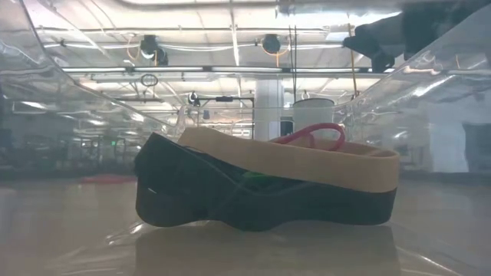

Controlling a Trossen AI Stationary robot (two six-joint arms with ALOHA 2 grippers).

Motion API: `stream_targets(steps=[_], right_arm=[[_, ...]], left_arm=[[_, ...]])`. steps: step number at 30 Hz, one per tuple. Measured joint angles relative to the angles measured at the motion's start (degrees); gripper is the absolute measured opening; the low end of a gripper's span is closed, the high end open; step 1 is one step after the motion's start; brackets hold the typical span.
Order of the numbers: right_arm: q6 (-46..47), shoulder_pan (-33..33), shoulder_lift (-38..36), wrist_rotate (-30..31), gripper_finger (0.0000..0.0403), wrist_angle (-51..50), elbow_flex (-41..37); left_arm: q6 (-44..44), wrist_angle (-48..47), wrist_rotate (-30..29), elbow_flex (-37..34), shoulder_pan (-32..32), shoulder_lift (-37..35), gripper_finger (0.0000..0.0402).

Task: Pick and place rubber bands into bin
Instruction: Put the green rubber band into the transparent bin

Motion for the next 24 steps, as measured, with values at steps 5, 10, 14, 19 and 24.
stream_targets(steps=[5, 10, 14, 19, 24], right_arm=[[0.0, 0.02, 0.0, -0.02, 0.0139, 0.02, 0.0], [0.39, 0.0, 0.0, -0.13, 0.0139, -0.01, 0.01], [0.42, 0.02, 0.0, -0.2, 0.0139, -0.02, 0.01], [0.42, 0.02, 0.0, -0.22, 0.0139, -0.02, 0.01], [0.44, 0.0, 0.0, -0.27, 0.0139, -0.36, 0.0]], left_arm=[[1.88, -10.88, 1.83, 10.44, -1.57, 10.89, 0.0005], [1.68, -13.57, 5.68, 14.52, -2.58, 20.54, 0.0003], [-1.05, -13.06, 7.13, 14.54, -3.45, 26.44, 0.0007], [-5.35, -11.48, 6.4, 14.54, -4.43, 33.49, 0.0006], [-8.74, -11.39, 5.94, 14.54, -4.65, 39.86, 0.0004]])
